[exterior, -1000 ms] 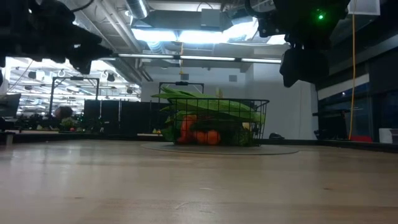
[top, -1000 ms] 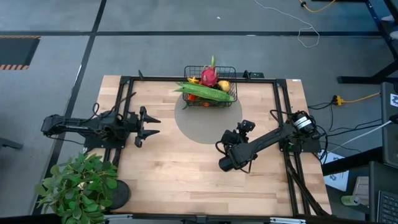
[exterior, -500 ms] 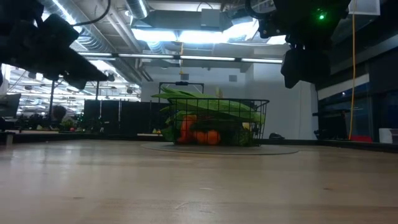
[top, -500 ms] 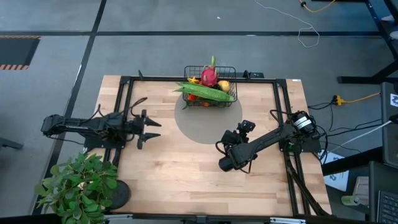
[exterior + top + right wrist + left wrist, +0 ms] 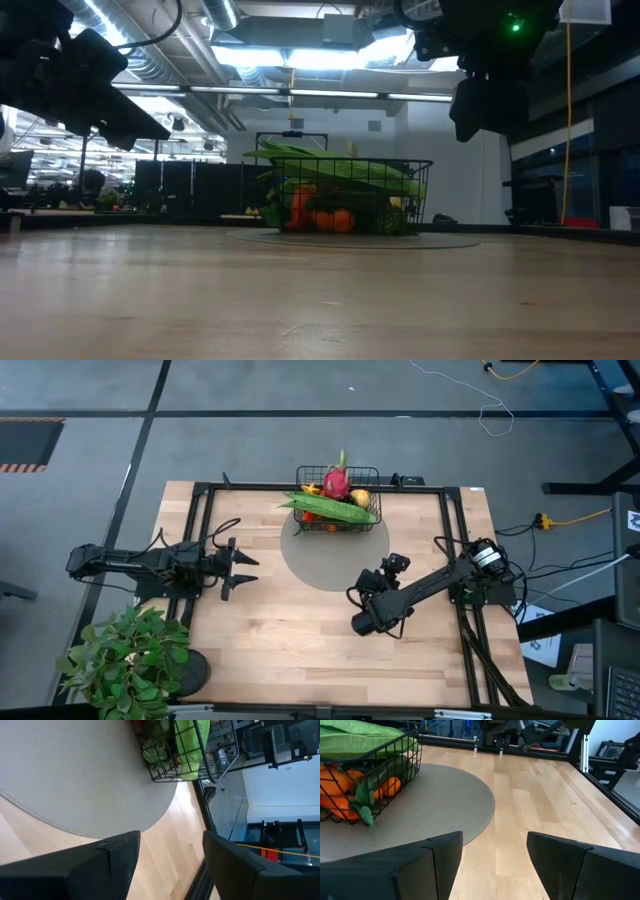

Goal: Build produce basket
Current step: Return to Home Position

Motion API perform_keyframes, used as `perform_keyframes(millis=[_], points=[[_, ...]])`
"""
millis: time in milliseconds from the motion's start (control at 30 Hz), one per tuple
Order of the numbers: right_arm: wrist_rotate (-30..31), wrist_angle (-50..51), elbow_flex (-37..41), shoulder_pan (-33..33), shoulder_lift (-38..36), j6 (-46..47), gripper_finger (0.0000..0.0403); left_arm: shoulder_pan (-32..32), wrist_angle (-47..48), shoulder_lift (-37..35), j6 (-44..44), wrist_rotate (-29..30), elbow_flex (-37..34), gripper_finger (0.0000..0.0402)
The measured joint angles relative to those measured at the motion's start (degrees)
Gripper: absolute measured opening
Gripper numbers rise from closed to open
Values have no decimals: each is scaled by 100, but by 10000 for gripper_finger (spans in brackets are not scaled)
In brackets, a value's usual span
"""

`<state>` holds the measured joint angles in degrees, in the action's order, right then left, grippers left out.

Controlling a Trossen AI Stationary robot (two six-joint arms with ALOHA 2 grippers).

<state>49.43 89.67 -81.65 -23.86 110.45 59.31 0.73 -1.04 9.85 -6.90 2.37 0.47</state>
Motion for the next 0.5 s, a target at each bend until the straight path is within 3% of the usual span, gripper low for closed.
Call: perform_keyframes(millis=[500], points=[[107, -325, 2, 9, 0, -371, 223, 0, 9, 0, -2, -10, 0, 211]])
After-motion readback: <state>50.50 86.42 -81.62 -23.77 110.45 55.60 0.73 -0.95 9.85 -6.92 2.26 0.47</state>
